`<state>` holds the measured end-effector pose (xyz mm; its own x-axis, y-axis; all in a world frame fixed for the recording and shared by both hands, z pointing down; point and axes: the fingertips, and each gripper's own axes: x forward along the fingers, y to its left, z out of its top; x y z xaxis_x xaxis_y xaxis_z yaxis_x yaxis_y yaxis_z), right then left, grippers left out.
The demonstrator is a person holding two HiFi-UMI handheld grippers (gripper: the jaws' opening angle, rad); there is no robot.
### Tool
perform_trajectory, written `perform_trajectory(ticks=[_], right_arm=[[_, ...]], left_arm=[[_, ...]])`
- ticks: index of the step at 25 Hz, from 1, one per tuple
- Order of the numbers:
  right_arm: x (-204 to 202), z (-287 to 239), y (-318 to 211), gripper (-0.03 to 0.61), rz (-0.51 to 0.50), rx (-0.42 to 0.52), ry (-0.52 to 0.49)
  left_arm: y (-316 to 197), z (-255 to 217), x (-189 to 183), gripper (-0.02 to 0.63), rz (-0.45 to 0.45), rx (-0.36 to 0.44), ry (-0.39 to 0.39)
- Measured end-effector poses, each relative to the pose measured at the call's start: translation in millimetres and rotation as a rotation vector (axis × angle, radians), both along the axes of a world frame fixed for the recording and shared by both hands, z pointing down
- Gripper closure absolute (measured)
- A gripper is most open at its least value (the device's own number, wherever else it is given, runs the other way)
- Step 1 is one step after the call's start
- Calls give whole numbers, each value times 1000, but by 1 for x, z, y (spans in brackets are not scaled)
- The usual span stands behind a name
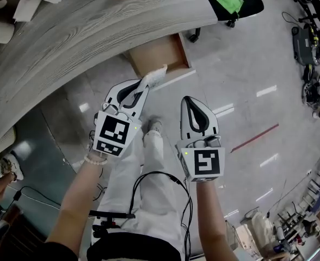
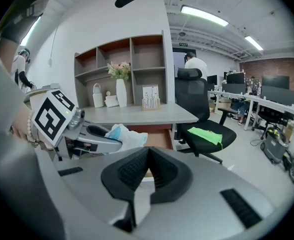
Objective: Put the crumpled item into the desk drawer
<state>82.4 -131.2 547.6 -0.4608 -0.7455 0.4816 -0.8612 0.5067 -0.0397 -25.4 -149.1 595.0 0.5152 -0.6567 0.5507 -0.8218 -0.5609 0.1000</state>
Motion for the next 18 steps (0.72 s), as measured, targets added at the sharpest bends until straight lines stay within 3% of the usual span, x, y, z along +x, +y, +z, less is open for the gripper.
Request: perform_trajectory(ticks=[8, 15, 18], right_arm=[[-4, 11, -2, 575, -4, 1, -4], [4, 21, 0, 575, 10, -37, 12], [8, 23, 0, 575, 15, -42, 21]], left_arm=[[-17, 51, 9, 555, 12, -65, -20], [-32, 77, 5, 555, -70, -119, 16], [-34, 87, 8, 555, -69, -130, -4]])
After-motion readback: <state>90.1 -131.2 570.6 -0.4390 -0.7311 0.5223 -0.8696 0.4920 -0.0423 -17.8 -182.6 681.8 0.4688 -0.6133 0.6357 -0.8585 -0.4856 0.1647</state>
